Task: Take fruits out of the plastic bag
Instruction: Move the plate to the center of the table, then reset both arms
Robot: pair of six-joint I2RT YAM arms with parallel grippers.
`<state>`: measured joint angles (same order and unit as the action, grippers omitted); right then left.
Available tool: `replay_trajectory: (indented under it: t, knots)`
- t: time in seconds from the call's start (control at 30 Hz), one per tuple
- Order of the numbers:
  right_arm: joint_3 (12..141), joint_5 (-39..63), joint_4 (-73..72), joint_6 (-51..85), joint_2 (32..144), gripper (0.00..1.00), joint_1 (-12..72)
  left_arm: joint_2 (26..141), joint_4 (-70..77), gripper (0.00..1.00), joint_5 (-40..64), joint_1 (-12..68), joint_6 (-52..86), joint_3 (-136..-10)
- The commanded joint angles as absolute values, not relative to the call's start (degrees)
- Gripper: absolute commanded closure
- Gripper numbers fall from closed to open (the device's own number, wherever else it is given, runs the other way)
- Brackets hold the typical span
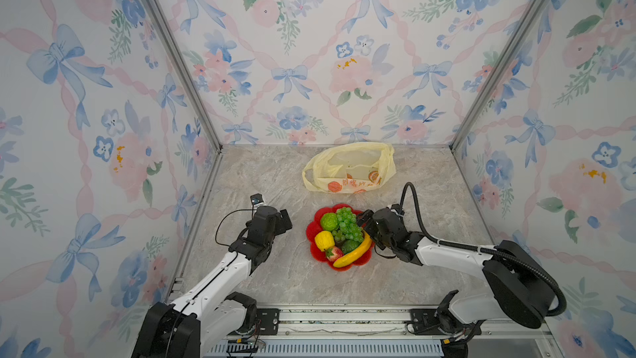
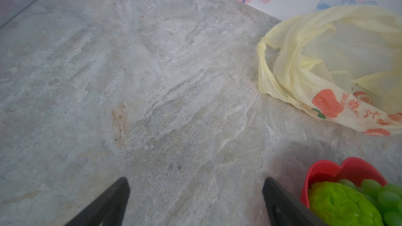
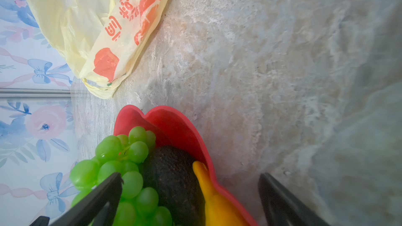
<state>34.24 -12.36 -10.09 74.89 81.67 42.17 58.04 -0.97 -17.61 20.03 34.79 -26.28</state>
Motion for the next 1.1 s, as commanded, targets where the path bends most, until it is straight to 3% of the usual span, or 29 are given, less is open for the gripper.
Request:
replay_trajectory:
  t: [0.0, 0.23, 0.53, 0.77, 0.87, 0.97, 1.07]
  knots:
    - [35.8, -13.7, -8.5, 74.1, 81.1, 0.02, 42.3, 57.6, -1.9, 0.02, -18.9, 19.7, 34.7, -25.6]
    - [35.1, -17.5, 1.1, 69.9, 73.3, 0.03, 39.2, 57.9, -1.9, 0.02, -22.3, 19.6, 34.8, -26.6]
    - [43.2, -27.4, 19.9, 42.6, 58.0, 0.03, 28.8, 53.3, 7.3, 0.02, -38.7, 19.6, 30.2, -24.9]
    - [38.2, -28.9, 8.2, 21.4, 55.6, 0.03, 19.0, 59.1, 34.4, 0.02, -50.3, 19.5, 13.4, -19.6]
    - [33.5, -29.3, -0.7, 13.8, 56.2, 0.03, 18.5, 66.9, 36.5, 0.02, -53.7, 18.9, 8.4, -22.2]
    - [32.9, -30.5, -2.1, 11.3, 59.3, 0.03, 16.5, 71.6, 42.4, 0.02, -51.6, 18.2, 5.2, -20.8]
    - [31.6, -30.9, -6.0, 9.5, 63.1, 0.03, 13.5, 74.1, 57.3, 0.02, -40.4, 16.6, -0.9, -14.2]
